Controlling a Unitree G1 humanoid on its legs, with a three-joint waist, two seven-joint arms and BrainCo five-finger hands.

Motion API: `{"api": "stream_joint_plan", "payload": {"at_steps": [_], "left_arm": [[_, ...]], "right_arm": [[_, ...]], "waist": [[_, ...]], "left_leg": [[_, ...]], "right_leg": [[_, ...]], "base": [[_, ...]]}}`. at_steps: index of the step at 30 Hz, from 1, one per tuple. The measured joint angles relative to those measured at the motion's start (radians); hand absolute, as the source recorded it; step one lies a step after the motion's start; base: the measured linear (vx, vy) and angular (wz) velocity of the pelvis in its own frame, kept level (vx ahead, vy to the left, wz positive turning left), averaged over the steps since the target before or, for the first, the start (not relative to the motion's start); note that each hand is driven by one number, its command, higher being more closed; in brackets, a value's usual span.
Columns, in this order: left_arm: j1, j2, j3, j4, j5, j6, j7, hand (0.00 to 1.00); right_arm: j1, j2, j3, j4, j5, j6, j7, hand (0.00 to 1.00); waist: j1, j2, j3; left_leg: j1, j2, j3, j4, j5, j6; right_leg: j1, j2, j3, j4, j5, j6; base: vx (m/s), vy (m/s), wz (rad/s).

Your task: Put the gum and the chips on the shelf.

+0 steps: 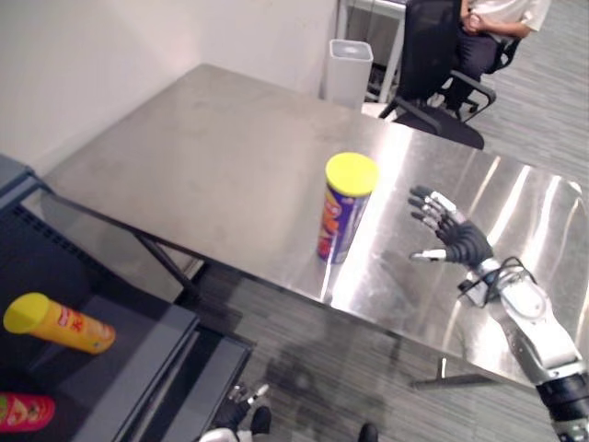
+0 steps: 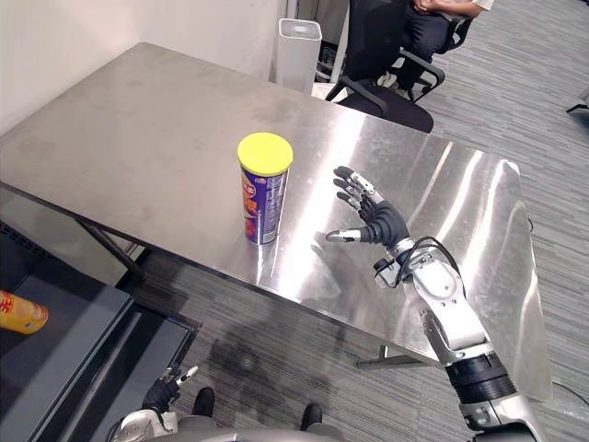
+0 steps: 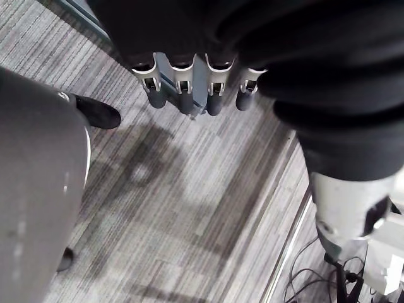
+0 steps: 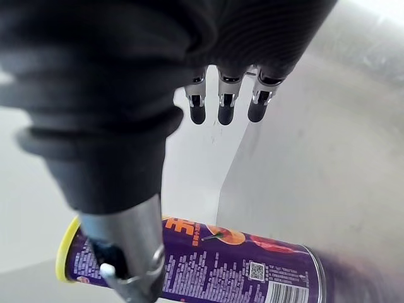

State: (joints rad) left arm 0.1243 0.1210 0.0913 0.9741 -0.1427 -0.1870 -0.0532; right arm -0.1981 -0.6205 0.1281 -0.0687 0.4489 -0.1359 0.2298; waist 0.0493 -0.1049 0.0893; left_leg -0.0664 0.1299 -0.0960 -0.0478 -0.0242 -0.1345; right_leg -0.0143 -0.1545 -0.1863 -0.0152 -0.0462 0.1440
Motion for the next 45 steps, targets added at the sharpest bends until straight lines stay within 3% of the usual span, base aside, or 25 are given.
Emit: {"api": "stream_joint_plan", "payload": {"at_steps": [11, 18, 45], "left_arm": [[-0.004, -0.001, 0.000, -0.020, 0.000, 0.000, 0.001, 0.00], [-0.009, -0.008, 0.005, -0.029, 0.000, 0.000, 0.007, 0.00], [-0.016, -0.013, 0.032, -0.038, -0.009, 0.000, 0.014, 0.00]], "right_arm": [[-0.116, -0.003, 0.048, 0.000, -0.056, 0.000, -0.005, 0.00], [-0.188, -0.002, 0.080, 0.000, -0.058, 0.000, -0.023, 0.00], [-0.234, 0.019, 0.129, 0.025, -0.049, 0.027, -0.037, 0.00]], "waist": [[0.012, 0.005, 0.022], [0.038, 0.002, 0.025], [0.044, -0.004, 0.048]], "left_leg": [[-0.016, -0.001, -0.027, -0.001, 0.002, 0.001], [-0.020, -0.001, -0.032, -0.003, 0.002, 0.001], [-0.051, -0.003, -0.056, 0.005, 0.004, 0.002]], "right_leg": [[-0.002, 0.000, -0.021, 0.000, 0.000, 0.000], [-0.002, 0.000, -0.026, 0.000, 0.000, 0.000], [-0.015, 0.001, -0.043, 0.001, 0.000, 0.000]], "base": [[0.01, -0.001, 0.05], [0.01, -0.001, 0.03], [0.00, -0.001, 0.02]]}}
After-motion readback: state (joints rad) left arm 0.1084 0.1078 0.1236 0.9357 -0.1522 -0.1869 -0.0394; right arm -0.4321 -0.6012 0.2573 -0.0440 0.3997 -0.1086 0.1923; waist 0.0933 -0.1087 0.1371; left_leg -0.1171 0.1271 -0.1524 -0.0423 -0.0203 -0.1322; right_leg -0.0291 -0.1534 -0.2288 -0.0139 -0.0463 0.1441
